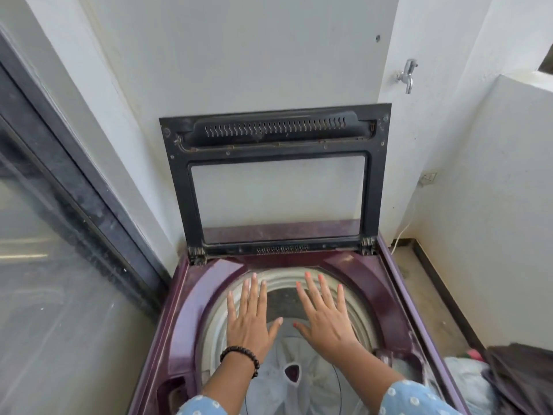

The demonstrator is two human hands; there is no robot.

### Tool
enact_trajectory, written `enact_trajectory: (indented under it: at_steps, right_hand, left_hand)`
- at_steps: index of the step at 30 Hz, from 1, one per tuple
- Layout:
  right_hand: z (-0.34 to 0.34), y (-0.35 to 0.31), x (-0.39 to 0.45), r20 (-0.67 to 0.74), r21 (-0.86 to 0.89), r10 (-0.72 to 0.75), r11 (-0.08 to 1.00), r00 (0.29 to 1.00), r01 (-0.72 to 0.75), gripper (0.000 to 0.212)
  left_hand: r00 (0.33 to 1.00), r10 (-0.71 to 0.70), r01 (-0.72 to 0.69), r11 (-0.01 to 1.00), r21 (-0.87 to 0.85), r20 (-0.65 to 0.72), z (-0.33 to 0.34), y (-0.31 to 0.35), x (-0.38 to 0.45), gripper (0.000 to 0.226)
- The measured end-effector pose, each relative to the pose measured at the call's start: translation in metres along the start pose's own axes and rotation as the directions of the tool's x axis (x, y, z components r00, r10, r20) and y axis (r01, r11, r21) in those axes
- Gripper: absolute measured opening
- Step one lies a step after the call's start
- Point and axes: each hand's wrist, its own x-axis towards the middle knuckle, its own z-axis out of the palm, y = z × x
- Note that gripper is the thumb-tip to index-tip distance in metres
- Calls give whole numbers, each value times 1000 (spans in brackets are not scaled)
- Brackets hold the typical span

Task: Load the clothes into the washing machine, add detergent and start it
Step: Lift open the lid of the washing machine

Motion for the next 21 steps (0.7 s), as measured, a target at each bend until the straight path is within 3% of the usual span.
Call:
enact_trajectory:
  at_steps: [7,21]
  right_hand:
    - [21,-18,-58,169,37,-11,999,986,5,79]
    - [-1,-14,-76,171,87,-29,996,985,15,79]
  left_hand:
    - [996,55,-55,998,1,77,8,25,-61,87]
    - [996,-78,77,997,26,49,-28,35,-78,81]
